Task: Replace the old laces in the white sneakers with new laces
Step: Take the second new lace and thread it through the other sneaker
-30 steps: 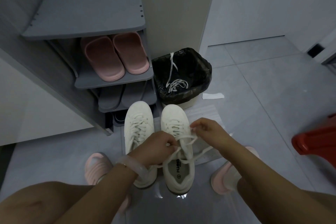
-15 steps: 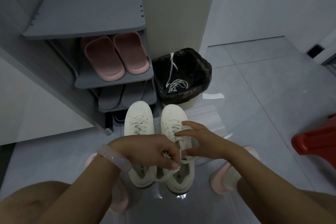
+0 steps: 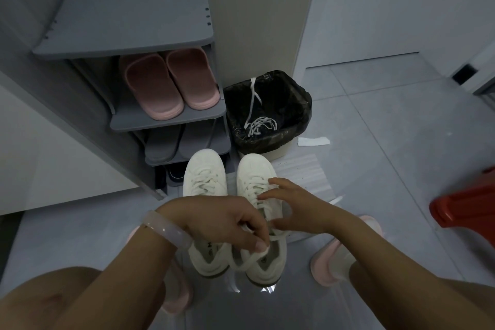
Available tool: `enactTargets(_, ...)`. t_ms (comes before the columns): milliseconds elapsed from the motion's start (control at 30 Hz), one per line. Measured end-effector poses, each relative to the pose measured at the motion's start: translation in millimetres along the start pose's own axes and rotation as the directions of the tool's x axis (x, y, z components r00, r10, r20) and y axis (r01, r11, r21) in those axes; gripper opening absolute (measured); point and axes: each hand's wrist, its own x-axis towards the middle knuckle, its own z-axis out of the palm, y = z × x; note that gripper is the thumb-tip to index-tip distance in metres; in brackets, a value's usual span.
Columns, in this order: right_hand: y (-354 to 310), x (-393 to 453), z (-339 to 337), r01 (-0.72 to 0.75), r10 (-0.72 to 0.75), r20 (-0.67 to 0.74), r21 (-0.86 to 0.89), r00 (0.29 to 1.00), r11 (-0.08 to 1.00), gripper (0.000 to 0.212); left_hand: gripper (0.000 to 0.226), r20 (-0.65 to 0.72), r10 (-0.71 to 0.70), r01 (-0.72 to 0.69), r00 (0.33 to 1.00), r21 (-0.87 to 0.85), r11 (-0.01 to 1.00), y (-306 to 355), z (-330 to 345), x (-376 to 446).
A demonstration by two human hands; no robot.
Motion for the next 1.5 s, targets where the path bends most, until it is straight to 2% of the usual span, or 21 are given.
enactTargets(67,-5,-1,-4,-0.030,0.034,-0.058,0.077,0.998,0.997,0.044,0.008,-0.066,-0.027,0.027,0.997,-0.004,1.000,-2,0,2)
enactTargets(133,-11,-3,-8,-0.087,0.100,-0.186,0.080,0.977,0.993,0.013,0.010,-0.184,-0.084,0.098,0.979,0.068,0.993,-11,0,6)
enactTargets(167,-14,-3,-8,-0.126,0.138,-0.222,0.063,0.965,0.990,0.011,0.013,-0.269,-0.110,0.152,0.957,0.142,0.978,-18,1,9)
enactTargets(200,-15,-3,-5,-0.165,0.173,-0.225,0.054,0.959,0.985,0.020,0.015,-0.358,-0.136,0.221,0.924,0.210,0.952,-25,2,12)
enactTargets(267,-21,-4,1,-0.197,0.201,-0.192,0.039,0.961,0.980,0.027,0.019,-0.500,-0.174,0.329,0.849,0.242,0.913,-36,5,18)
enactTargets(400,-34,-3,12,-0.199,0.168,-0.248,-0.106,0.954,0.974,0.013,0.023,-0.558,-0.162,0.343,0.814,0.237,0.909,-45,15,28)
enactTargets(467,-36,-2,17,-0.219,0.208,-0.296,-0.004,0.932,0.976,0.008,0.019,-0.589,-0.148,0.354,0.795,0.252,0.901,-48,16,31)
enactTargets(500,-36,-2,17,-0.233,0.271,-0.296,0.157,0.916,0.960,0.008,0.017,-0.601,-0.143,0.357,0.786,0.254,0.899,-49,17,33)
enactTargets(533,-37,-2,17,-0.243,0.355,-0.257,0.381,0.899,0.892,0.009,0.017,-0.606,-0.142,0.359,0.783,0.254,0.898,-50,19,35)
enactTargets(600,-38,-2,13,-0.247,0.466,-0.072,0.771,0.882,0.587,0.013,0.021,-0.620,-0.139,0.376,0.773,0.269,0.887,-49,24,39)
enactTargets(667,-37,-2,8,-0.287,0.487,0.120,0.915,0.865,0.283,0.019,0.022,-0.645,-0.128,0.401,0.753,0.296,0.867,-47,28,43)
enactTargets(700,-35,-1,6,-0.301,0.476,0.186,0.937,0.860,0.178,0.019,0.019,-0.654,-0.119,0.406,0.747,0.307,0.861,-47,30,44)
enactTargets(767,-34,0,3,-0.317,0.430,0.248,0.944,0.868,0.096,0.013,0.015,-0.660,-0.109,0.411,0.744,0.323,0.852,-46,31,45)
enactTargets(800,-33,1,2,-0.322,0.406,0.251,0.940,0.879,0.115,0.011,0.015,-0.662,-0.101,0.411,0.743,0.331,0.850,-45,31,45)
enactTargets(900,-32,1,0,-0.293,0.355,0.181,0.909,0.917,0.295,0.016,0.012,-0.685,-0.054,0.393,0.726,0.351,0.850,-39,33,46)
enactTargets(933,-31,1,-1,-0.278,0.344,0.158,0.900,0.926,0.336,0.017,0.017,-0.684,-0.058,0.401,0.727,0.355,0.845,-37,33,46)
enactTargets(1067,-24,1,-6,-0.273,0.325,0.135,0.861,0.936,0.428,0.018,0.027,-0.587,-0.127,0.449,0.799,0.443,0.776,-38,38,46)
enactTargets(1133,-23,-1,-8,-0.270,0.306,0.141,0.860,0.941,0.433,0.021,0.026,-0.567,-0.146,0.468,0.811,0.477,0.744,-41,46,49)
enactTargets(1200,-22,-2,-11,-0.276,0.271,0.172,0.866,0.947,0.418,0.022,0.027,-0.604,-0.132,0.481,0.786,0.465,0.743,-44,55,52)
enactTargets(1400,-19,-2,-9,-0.304,0.274,0.198,0.850,0.941,0.431,0.024,0.027,-0.704,-0.183,0.435,0.686,0.196,0.879,-41,59,62)
enactTargets(1500,-19,-3,-11,-0.309,0.301,0.183,0.835,0.936,0.454,0.030,0.022,-0.713,-0.185,0.438,0.676,0.188,0.879,-42,58,61)
